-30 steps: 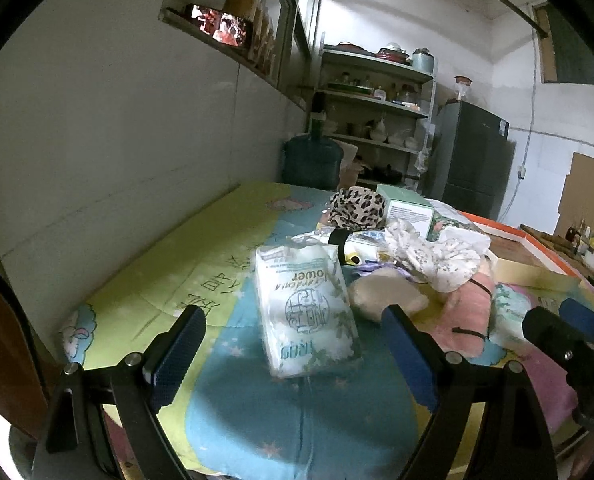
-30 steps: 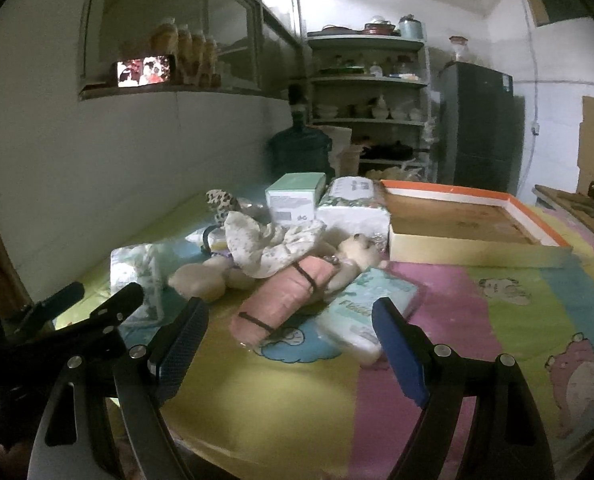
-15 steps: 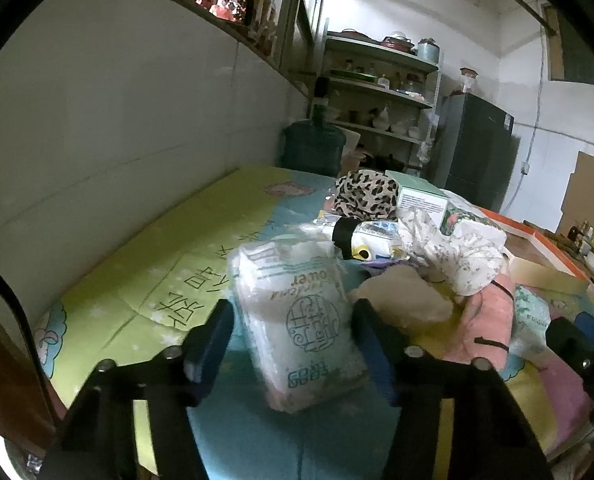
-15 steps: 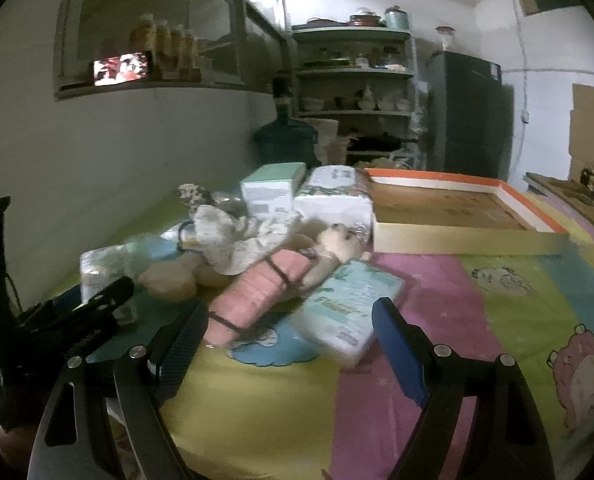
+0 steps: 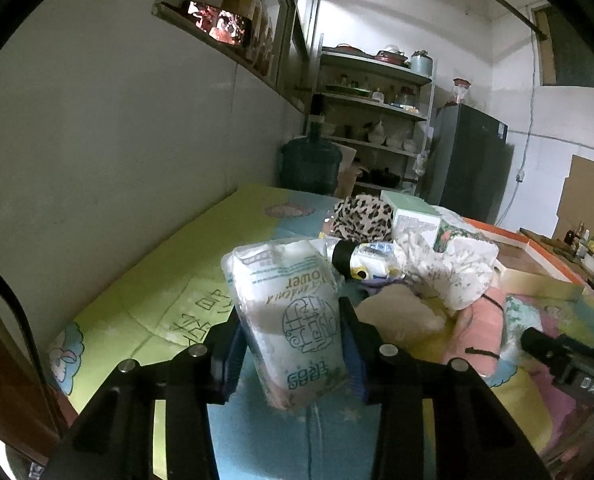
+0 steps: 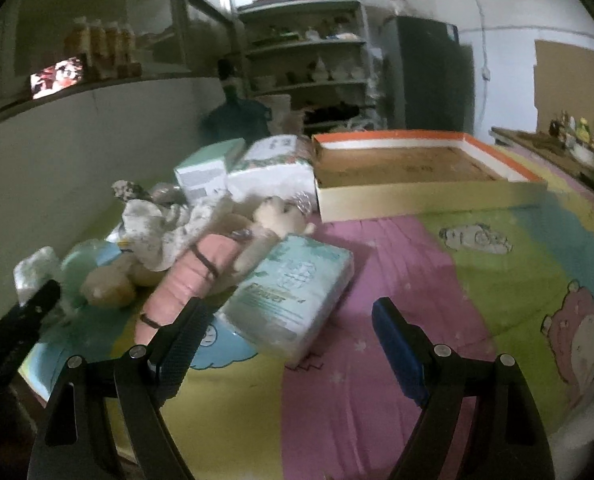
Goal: Organize soft objects
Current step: 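Grasp the pale-green tissue pack with the right tool while the left holds the white pack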
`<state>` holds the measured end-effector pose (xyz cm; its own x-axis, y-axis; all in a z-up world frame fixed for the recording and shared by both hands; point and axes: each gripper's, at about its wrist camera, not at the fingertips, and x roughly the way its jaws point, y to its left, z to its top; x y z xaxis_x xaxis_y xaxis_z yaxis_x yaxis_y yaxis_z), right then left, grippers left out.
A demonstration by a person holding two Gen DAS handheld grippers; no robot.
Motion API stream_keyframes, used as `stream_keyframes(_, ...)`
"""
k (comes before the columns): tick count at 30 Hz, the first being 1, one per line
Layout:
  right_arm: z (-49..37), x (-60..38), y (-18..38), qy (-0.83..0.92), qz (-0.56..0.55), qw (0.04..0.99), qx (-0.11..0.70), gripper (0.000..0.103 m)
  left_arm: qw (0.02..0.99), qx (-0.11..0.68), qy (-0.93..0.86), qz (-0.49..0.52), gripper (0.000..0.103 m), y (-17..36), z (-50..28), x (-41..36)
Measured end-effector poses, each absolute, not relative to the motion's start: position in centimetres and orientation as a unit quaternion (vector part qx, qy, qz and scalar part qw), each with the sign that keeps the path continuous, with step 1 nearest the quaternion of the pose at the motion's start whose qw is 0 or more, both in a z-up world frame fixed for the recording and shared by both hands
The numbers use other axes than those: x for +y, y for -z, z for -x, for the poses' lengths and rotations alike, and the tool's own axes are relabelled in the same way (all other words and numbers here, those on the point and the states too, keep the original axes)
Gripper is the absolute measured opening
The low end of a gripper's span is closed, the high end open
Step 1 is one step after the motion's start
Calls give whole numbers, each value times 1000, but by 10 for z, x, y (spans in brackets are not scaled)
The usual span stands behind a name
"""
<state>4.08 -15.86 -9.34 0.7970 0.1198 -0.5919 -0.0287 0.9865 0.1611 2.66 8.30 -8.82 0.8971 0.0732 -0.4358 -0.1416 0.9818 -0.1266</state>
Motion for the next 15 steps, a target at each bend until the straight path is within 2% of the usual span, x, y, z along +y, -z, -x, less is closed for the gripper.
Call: stream_keyframes(15,-69,-145,101,-5,-59,933,354,84,972,224,-35,58,43,72,-32,74)
